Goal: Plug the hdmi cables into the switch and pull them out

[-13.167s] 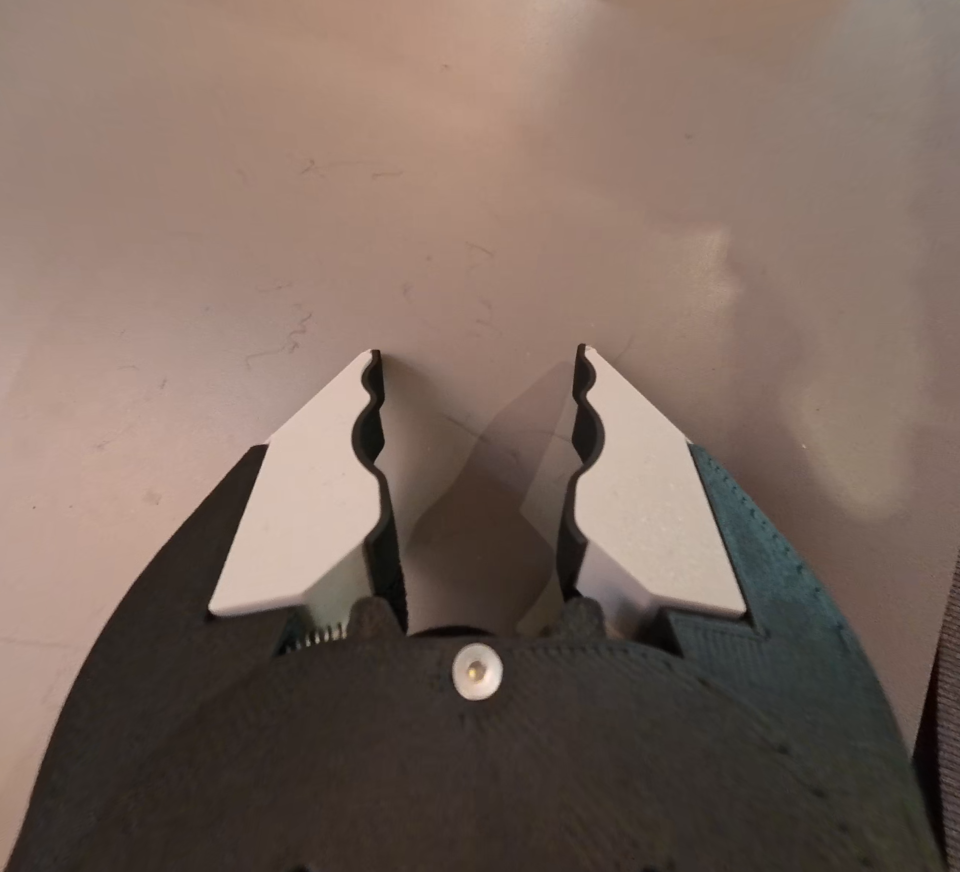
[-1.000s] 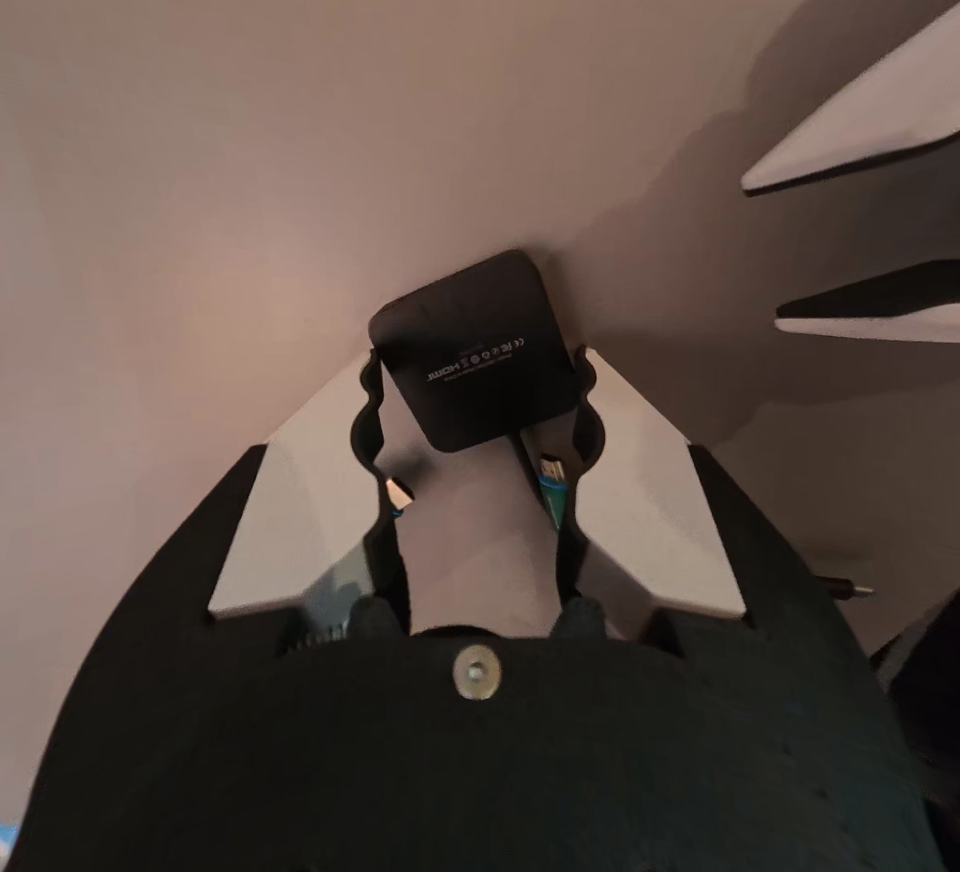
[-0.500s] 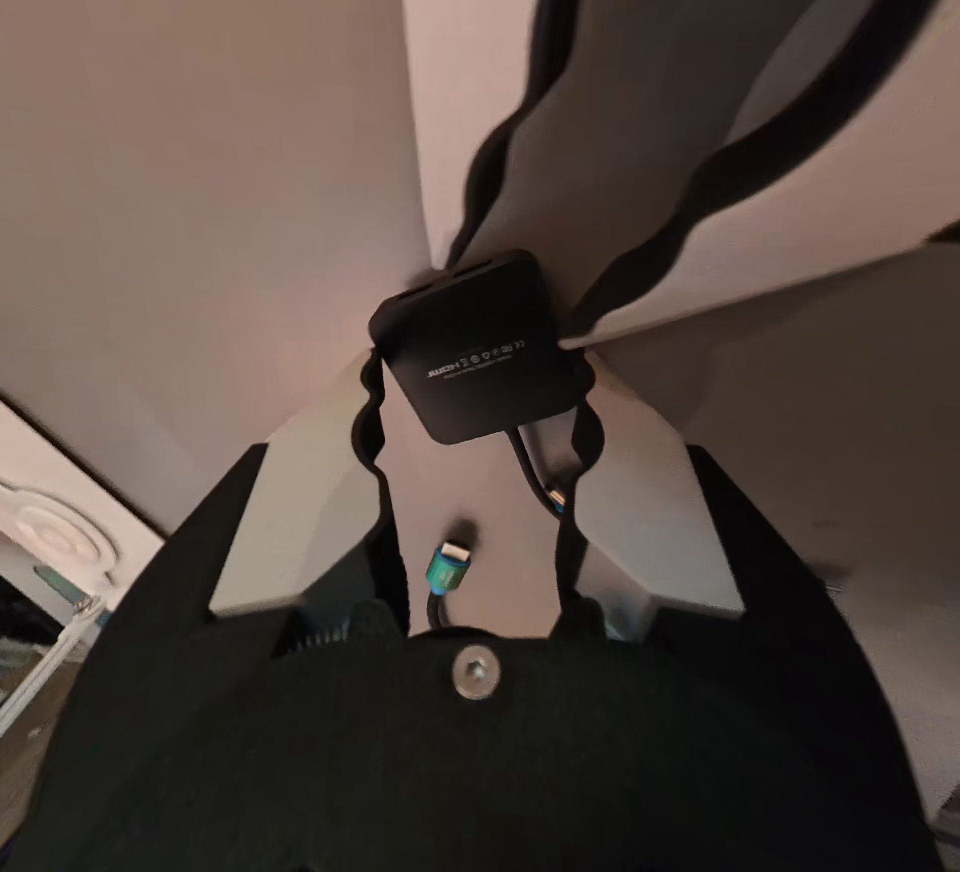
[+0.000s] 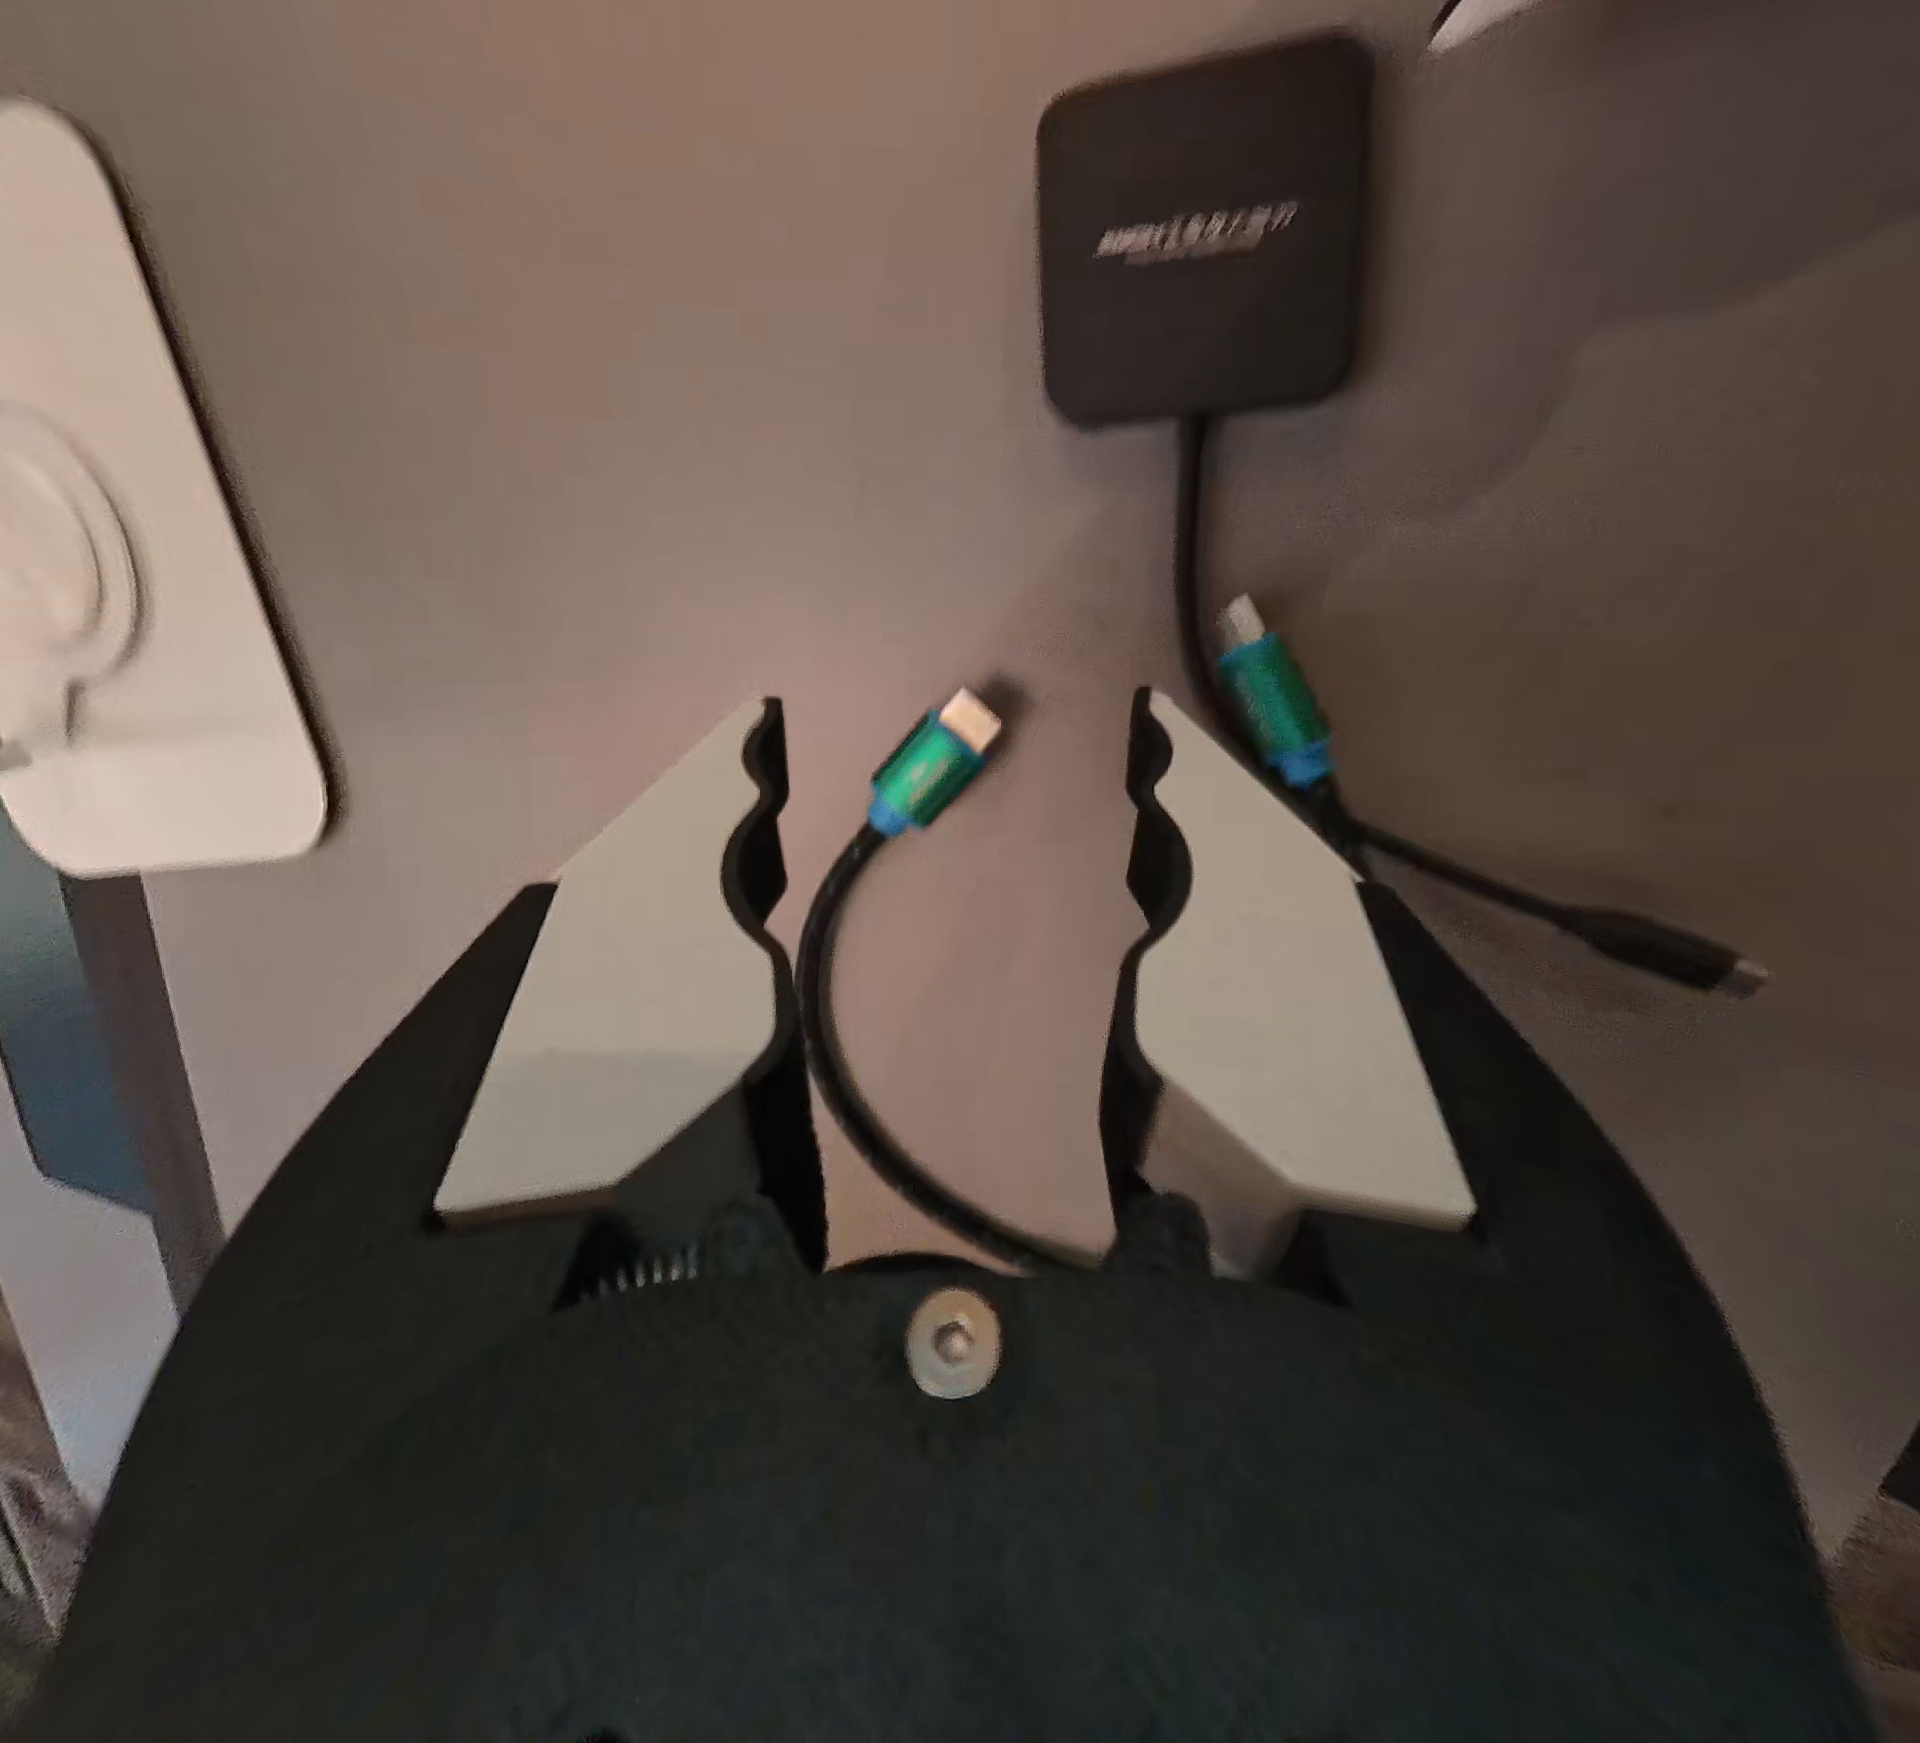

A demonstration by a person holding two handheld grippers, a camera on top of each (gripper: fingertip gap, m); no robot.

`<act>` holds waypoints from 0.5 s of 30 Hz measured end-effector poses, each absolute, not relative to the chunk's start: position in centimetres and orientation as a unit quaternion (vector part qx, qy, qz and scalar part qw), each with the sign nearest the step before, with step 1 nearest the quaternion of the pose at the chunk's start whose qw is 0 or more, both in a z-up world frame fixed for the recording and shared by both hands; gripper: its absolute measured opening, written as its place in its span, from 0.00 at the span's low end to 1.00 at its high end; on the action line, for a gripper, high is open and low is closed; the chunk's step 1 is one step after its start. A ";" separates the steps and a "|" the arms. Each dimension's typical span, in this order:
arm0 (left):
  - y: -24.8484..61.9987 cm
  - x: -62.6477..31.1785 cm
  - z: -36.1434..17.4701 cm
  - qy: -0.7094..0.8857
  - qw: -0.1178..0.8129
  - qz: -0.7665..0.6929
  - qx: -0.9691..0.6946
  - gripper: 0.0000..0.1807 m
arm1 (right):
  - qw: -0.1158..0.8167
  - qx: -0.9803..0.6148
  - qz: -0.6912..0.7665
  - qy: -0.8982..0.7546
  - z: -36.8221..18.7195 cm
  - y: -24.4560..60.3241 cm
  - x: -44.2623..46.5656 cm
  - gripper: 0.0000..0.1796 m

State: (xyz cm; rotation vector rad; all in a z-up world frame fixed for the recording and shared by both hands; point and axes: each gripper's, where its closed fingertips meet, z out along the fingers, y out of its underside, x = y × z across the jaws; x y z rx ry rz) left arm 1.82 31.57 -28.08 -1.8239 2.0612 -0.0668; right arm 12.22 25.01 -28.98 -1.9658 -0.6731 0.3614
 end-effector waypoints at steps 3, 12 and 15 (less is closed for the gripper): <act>32.4 -0.7 -29.1 0.723 0.184 -0.008 -0.666 0.33 | 0.492 -0.811 0.147 -0.279 -29.1 25.0 12.2 0.16; 33.7 -2.2 -32.7 0.717 0.166 0.008 -0.677 0.27 | 0.485 -0.815 0.141 -0.285 -29.4 25.0 12.1 0.16; 34.2 -1.8 -32.8 0.715 0.166 -0.004 -0.679 0.23 | 0.483 -0.816 0.140 -0.286 -29.5 25.0 12.1 0.16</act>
